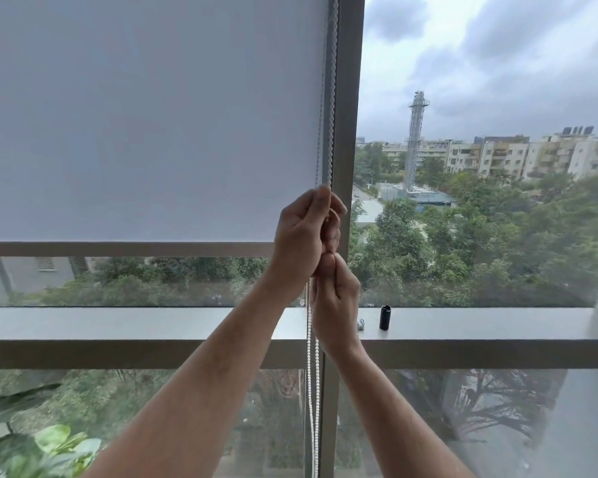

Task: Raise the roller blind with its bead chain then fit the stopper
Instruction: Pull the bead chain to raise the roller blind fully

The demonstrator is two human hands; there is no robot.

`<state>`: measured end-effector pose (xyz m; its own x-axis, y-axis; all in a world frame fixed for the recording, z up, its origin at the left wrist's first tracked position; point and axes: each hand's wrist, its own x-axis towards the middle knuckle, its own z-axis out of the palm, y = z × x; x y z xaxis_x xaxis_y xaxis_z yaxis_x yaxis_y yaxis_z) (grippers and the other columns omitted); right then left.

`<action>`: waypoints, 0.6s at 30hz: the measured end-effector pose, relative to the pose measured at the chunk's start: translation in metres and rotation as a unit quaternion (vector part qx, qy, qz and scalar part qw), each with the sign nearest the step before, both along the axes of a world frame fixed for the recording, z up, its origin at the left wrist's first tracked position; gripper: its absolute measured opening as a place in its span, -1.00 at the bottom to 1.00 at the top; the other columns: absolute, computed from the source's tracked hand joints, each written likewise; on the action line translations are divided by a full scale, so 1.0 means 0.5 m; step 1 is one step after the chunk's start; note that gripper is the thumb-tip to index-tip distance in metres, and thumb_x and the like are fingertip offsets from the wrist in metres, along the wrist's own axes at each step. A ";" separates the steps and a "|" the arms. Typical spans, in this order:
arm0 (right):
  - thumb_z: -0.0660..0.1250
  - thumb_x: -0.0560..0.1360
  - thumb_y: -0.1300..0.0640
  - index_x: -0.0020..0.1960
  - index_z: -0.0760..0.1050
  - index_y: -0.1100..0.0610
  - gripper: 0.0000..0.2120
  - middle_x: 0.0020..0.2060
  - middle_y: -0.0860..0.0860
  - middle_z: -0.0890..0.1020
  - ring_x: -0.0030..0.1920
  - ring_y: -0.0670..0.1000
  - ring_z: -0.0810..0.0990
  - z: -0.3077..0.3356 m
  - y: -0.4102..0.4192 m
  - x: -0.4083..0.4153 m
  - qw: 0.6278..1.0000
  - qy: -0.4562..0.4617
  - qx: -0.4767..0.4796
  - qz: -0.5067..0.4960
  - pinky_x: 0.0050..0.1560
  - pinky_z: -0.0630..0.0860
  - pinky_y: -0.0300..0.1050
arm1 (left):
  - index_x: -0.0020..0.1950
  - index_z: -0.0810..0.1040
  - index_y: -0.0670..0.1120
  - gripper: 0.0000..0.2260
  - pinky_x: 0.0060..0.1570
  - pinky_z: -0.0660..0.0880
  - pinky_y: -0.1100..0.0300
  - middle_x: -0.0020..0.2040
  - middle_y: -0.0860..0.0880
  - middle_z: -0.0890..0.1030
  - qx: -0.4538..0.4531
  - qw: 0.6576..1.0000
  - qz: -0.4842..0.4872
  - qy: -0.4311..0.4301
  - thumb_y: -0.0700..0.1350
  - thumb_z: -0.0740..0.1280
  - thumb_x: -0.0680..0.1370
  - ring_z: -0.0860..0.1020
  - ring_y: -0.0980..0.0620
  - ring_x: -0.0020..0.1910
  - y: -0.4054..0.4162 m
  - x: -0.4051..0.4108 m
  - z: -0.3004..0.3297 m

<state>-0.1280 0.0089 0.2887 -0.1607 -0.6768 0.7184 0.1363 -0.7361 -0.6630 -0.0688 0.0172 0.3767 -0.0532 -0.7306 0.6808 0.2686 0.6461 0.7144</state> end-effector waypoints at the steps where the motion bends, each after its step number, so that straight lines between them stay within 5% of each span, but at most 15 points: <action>1: 0.13 0.64 0.06 -0.33 0.35 -0.05 -0.65 -0.47 -0.15 0.35 -0.44 -0.05 0.22 0.002 -0.003 -0.004 1.000 0.001 0.007 0.027 -0.44 0.17 -0.06 | -0.28 0.49 -0.02 -0.66 -0.55 0.21 0.26 -0.51 0.06 0.34 0.007 1.000 0.002 0.009 0.01 0.16 0.66 0.25 0.10 -0.57 0.002 -0.012 0.003; 5: 0.13 0.62 0.02 -0.26 0.51 0.03 -0.67 -0.44 -0.07 0.43 -0.44 -0.09 0.32 -0.001 -0.024 -0.071 0.979 0.049 0.080 0.181 -0.41 0.29 -0.23 | -0.37 0.37 0.05 -0.62 -0.52 0.14 0.22 -0.52 0.12 0.26 -0.022 0.995 0.092 0.026 0.01 0.15 0.67 0.19 0.12 -0.56 0.004 -0.032 -0.012; 8: -0.04 0.64 -0.22 0.08 0.59 0.26 -0.37 -0.09 0.26 0.59 -0.10 0.12 0.55 0.020 -0.034 -0.125 0.971 0.078 0.148 0.171 0.00 0.48 0.04 | -0.35 0.37 0.05 -0.63 -0.53 0.16 0.15 -0.52 0.08 0.29 -0.040 0.987 0.150 0.035 0.01 0.13 0.67 0.21 0.11 -0.55 0.005 -0.030 -0.020; 10: -0.04 0.59 -0.26 0.14 0.56 0.32 -0.30 -0.03 0.30 0.60 -0.02 0.17 0.58 0.066 -0.036 -0.132 0.981 0.059 0.140 0.122 0.08 0.49 0.13 | -0.35 0.39 0.05 -0.64 -0.50 0.23 0.18 -0.51 0.10 0.33 -0.037 0.985 0.167 0.029 0.01 0.15 0.66 0.25 0.13 -0.52 0.005 -0.034 -0.034; 15: 0.04 0.65 -0.14 0.15 0.55 0.24 -0.49 -0.22 0.11 0.63 -0.26 0.03 0.62 0.220 -0.025 -0.095 0.984 0.005 0.064 0.164 -0.19 0.56 -0.06 | -0.37 0.40 0.09 -0.67 -0.49 0.13 0.17 -0.48 0.15 0.31 0.002 0.990 0.139 0.025 0.09 0.19 0.59 0.20 0.12 -0.48 0.010 -0.066 -0.120; 18: 0.00 0.71 -0.04 0.15 0.56 0.21 -0.56 -0.40 0.02 0.49 -0.45 -0.05 0.41 0.293 -0.013 -0.064 0.981 -0.010 0.047 0.190 -0.44 0.35 -0.14 | -0.37 0.37 0.09 -0.65 -0.48 0.13 0.21 -0.49 0.14 0.30 0.014 0.988 0.155 0.006 0.05 0.17 0.62 0.20 0.14 -0.48 0.005 -0.058 -0.154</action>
